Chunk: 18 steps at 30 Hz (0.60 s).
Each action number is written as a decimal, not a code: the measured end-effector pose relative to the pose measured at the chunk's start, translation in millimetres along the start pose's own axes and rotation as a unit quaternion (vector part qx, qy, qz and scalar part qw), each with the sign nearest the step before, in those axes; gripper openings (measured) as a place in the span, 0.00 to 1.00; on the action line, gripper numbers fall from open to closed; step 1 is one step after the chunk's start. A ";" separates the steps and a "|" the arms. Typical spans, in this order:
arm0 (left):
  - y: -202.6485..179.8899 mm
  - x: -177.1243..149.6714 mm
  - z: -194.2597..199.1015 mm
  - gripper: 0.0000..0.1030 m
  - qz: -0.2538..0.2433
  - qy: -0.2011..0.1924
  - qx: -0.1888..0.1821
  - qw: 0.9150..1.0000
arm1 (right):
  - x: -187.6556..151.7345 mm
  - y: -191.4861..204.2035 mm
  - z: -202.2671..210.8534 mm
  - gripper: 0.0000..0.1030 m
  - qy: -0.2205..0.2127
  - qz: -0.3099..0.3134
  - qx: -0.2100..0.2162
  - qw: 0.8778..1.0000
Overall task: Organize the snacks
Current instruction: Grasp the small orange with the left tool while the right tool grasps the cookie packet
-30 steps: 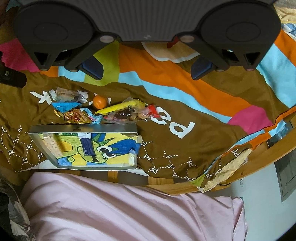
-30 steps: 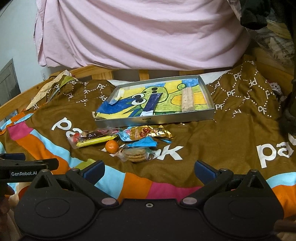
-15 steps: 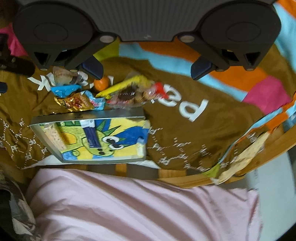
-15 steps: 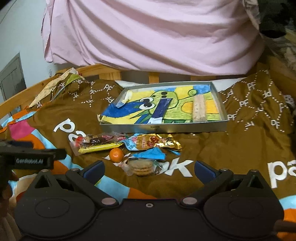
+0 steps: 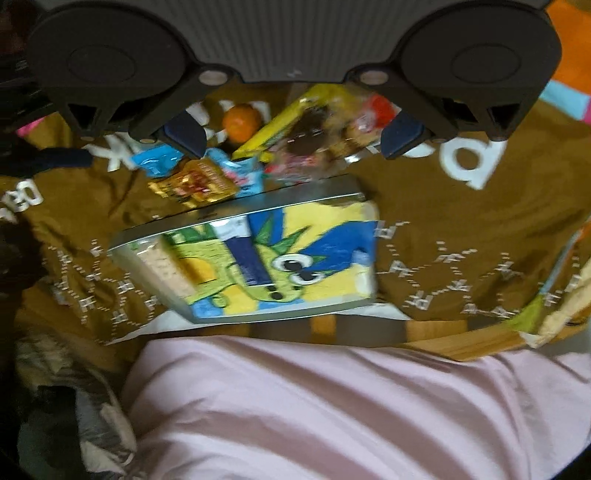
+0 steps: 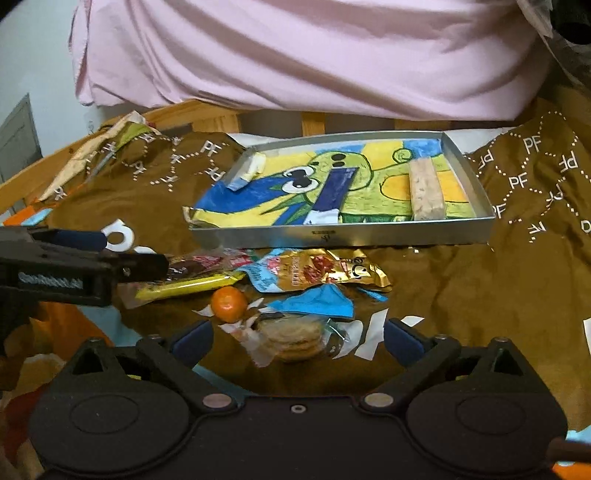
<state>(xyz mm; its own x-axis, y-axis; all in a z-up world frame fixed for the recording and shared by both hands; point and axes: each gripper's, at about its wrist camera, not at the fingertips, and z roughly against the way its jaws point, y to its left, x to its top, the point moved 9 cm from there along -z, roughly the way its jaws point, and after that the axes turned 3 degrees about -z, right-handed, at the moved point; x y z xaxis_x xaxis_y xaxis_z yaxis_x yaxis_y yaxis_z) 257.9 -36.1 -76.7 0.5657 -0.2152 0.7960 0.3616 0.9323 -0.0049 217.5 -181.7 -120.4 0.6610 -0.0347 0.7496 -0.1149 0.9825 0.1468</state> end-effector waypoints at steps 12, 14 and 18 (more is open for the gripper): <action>-26.1 -7.0 -1.5 0.91 0.026 0.026 -0.117 0.992 | -10.4 4.3 -42.7 0.79 0.028 -0.008 0.003 1.000; -28.2 -8.5 -3.1 0.89 0.026 0.031 -0.123 0.992 | -9.8 2.5 -42.0 0.75 0.028 -0.009 0.000 1.000; -28.5 -11.5 -3.2 0.87 0.030 0.036 -0.128 0.991 | -10.4 1.0 -33.2 0.63 0.031 -0.018 0.003 0.999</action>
<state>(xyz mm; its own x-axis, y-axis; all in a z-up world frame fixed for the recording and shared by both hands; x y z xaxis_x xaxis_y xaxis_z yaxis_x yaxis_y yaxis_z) 243.4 -61.1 -87.7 0.6401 -0.1912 0.7442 0.4971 0.8416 -0.2113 235.2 -174.3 -149.4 0.7098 -0.0591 0.7019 -0.0941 0.9796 0.1776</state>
